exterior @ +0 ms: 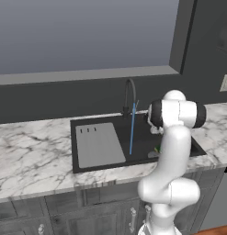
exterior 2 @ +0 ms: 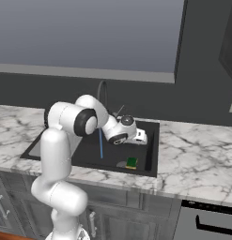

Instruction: Soak the sponge with water for a few seconds and then drop it inside the sink.

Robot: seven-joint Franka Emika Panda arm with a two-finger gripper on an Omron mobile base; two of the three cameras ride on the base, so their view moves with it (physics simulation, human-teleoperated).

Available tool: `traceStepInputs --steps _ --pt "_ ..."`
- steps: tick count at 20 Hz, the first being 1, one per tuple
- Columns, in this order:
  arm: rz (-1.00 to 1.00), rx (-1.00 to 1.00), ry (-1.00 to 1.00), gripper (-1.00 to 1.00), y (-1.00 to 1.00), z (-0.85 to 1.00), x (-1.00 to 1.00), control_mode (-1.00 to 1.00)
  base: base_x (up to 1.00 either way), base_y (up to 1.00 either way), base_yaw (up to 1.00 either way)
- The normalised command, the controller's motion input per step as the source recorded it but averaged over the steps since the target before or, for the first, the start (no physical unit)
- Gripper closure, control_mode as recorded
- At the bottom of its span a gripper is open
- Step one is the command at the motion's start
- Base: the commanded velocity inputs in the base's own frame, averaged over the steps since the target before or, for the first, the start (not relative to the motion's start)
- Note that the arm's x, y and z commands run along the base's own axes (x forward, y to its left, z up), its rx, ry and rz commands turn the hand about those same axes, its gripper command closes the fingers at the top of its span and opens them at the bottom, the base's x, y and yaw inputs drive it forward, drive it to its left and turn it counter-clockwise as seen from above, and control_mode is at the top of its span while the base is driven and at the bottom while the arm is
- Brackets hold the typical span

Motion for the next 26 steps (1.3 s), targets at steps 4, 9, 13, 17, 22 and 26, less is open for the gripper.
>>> traceStepInputs --steps 4,9,13,17,22,26 --pt "0.0 0.0 -0.14 -1.0 0.0 0.67 0.0 -1.0 0.0 0.0 0.0" --pt "-0.01 0.0 -0.11 -1.0 0.0 0.66 -0.07 -1.0 0.0 0.0 0.0" --pt "-0.02 0.0 -0.06 -1.0 0.0 0.51 -0.13 -1.0 0.0 0.0 0.0" --pt "0.0 0.0 -0.03 -1.0 0.0 0.41 -0.37 -1.0 0.0 0.0 0.0" --pt "0.0 -0.01 0.0 -1.0 0.0 0.35 -0.54 -1.0 0.0 0.0 0.0" --pt "0.0 -0.02 0.0 -1.0 0.02 0.47 -0.55 -1.0 0.0 0.0 0.0"
